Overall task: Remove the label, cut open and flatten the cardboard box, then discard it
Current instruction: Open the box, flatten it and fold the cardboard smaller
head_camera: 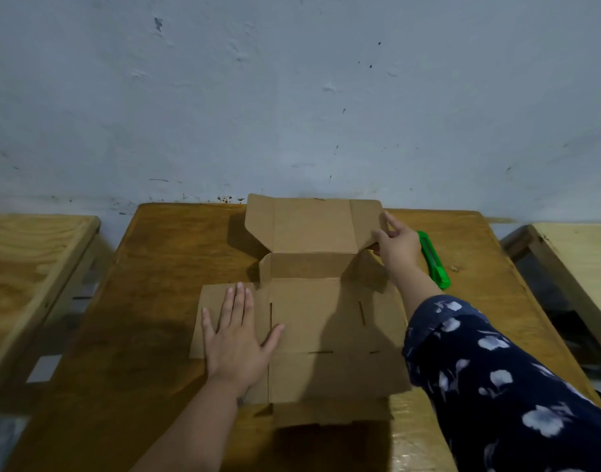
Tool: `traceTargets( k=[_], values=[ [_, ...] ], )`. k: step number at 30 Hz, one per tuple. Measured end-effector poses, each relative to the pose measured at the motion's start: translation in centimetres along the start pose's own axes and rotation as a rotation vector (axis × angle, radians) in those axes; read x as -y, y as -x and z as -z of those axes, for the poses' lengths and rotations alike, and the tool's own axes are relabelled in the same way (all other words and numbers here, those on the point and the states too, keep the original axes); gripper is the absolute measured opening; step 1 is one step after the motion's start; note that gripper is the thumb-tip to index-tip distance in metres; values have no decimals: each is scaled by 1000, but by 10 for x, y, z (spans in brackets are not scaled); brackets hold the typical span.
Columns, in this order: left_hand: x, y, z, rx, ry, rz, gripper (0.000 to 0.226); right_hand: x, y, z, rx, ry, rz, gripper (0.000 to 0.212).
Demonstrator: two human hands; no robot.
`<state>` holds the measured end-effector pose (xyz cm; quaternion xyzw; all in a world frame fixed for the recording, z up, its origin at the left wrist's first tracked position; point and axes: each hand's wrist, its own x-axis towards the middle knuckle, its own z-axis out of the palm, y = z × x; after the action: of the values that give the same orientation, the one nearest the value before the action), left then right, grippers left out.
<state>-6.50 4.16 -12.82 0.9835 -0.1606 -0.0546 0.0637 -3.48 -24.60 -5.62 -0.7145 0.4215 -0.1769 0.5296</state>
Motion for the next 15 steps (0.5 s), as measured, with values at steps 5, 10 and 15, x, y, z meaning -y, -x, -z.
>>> traceTargets(
  k=[5,10,15],
  values=[
    [-5,-8,2,29,0,20,94,-12,8,14,86,-73,4,50],
    [-7,-9,1,38,-47,35,96,-21,17,30,232,-141,-24,59],
    [-9,-9,1,30,-52,64,101,-31,20,37,304,-137,-26,60]
  ],
)
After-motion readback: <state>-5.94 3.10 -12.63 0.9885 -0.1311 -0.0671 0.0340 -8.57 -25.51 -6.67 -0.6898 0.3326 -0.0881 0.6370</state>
